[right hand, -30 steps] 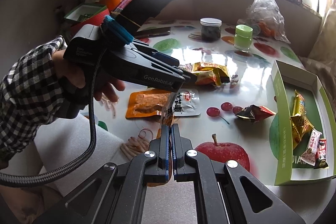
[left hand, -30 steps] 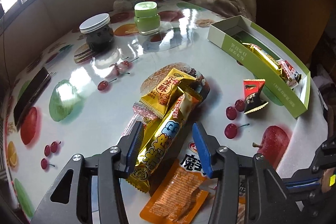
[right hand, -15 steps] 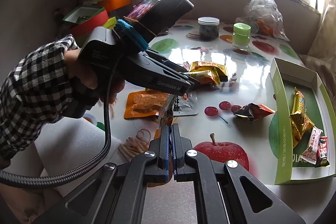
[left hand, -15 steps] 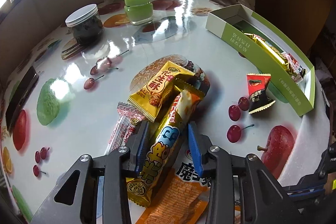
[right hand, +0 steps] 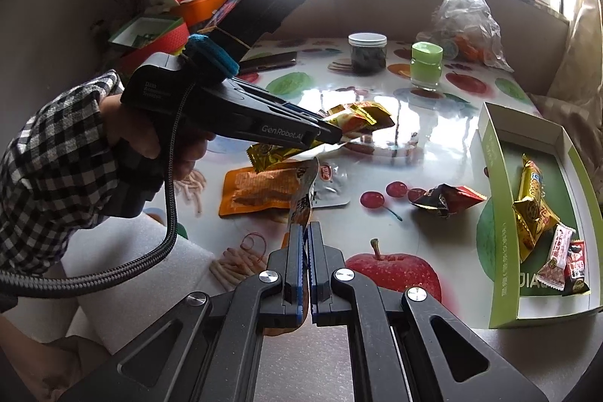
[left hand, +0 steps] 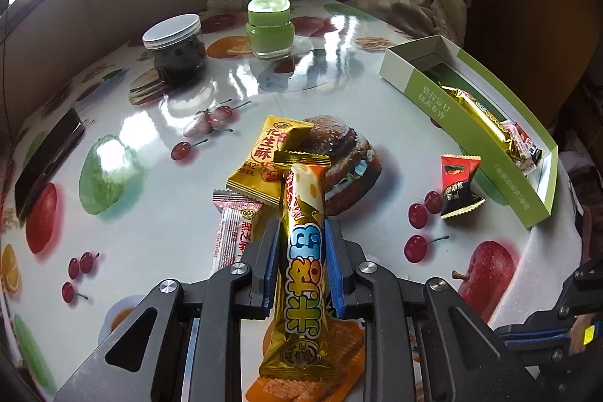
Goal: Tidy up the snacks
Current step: 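Carry the wafer bar and orange packet over the green box with both grippers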
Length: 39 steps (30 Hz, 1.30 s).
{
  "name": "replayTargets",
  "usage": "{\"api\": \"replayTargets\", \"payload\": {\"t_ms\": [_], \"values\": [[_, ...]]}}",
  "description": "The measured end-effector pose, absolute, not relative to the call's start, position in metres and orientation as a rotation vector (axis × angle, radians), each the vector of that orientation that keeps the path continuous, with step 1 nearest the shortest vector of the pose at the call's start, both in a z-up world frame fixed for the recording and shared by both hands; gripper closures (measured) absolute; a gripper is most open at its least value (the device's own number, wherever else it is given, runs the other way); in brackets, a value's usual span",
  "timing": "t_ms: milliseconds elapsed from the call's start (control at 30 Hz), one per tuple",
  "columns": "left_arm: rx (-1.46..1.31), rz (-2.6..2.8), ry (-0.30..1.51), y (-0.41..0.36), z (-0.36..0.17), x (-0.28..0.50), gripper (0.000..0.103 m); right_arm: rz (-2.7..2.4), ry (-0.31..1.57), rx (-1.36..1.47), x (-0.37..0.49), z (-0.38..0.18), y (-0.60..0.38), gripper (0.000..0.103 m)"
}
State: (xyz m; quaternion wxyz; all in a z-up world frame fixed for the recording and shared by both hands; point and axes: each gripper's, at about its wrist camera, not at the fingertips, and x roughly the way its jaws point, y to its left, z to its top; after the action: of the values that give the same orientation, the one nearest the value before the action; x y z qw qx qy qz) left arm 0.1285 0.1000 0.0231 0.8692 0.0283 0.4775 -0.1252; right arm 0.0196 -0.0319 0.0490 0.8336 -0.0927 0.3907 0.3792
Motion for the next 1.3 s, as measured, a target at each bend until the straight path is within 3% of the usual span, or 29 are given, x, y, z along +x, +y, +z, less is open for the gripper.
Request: {"api": "replayTargets", "payload": {"t_ms": [633,1300], "values": [[0.014,-0.236,0.898,0.101,0.066,0.094,0.079,0.746,0.753,-0.119,0.016,0.074,-0.052,0.100],[-0.003,-0.305,0.851,0.053,0.091,0.100,0.079,0.592,0.675,-0.023,0.029,0.100,-0.116,0.100]]}}
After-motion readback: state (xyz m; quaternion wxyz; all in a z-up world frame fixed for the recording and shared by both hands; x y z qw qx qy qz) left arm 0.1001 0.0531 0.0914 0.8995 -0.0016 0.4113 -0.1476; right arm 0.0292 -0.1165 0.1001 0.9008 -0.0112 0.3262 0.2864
